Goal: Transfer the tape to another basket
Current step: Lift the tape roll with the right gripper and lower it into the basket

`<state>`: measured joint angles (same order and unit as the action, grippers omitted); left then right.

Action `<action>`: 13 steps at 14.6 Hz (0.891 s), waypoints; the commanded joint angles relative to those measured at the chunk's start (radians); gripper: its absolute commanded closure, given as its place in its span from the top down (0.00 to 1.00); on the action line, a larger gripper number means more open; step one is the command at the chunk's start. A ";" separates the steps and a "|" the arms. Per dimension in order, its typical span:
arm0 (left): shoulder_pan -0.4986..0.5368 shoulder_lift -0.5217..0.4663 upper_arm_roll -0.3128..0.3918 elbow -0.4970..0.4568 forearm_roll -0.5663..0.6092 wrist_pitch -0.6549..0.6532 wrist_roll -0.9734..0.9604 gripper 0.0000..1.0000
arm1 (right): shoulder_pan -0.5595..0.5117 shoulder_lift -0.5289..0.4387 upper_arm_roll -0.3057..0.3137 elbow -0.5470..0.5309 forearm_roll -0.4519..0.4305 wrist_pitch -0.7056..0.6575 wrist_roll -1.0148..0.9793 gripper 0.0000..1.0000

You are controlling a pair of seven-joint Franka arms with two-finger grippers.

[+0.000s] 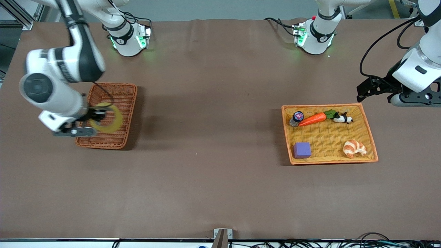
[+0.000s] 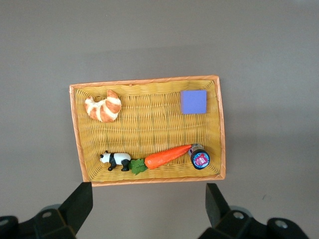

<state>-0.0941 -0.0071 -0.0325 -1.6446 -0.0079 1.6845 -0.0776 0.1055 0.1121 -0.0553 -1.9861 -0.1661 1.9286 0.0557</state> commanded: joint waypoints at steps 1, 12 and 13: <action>-0.004 -0.011 0.008 0.006 -0.014 -0.017 0.003 1.00 | 0.006 -0.092 -0.105 -0.237 0.023 0.177 -0.115 0.00; 0.002 -0.016 0.006 0.028 0.003 -0.040 0.013 1.00 | -0.003 0.055 -0.187 -0.549 0.025 0.739 -0.148 0.13; 0.002 -0.016 0.006 0.028 0.003 -0.040 0.013 1.00 | -0.001 0.063 -0.187 -0.548 0.024 0.741 -0.148 0.27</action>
<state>-0.0918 -0.0126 -0.0306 -1.6274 -0.0079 1.6628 -0.0782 0.1018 0.1608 -0.2415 -2.5186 -0.1605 2.6375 -0.0809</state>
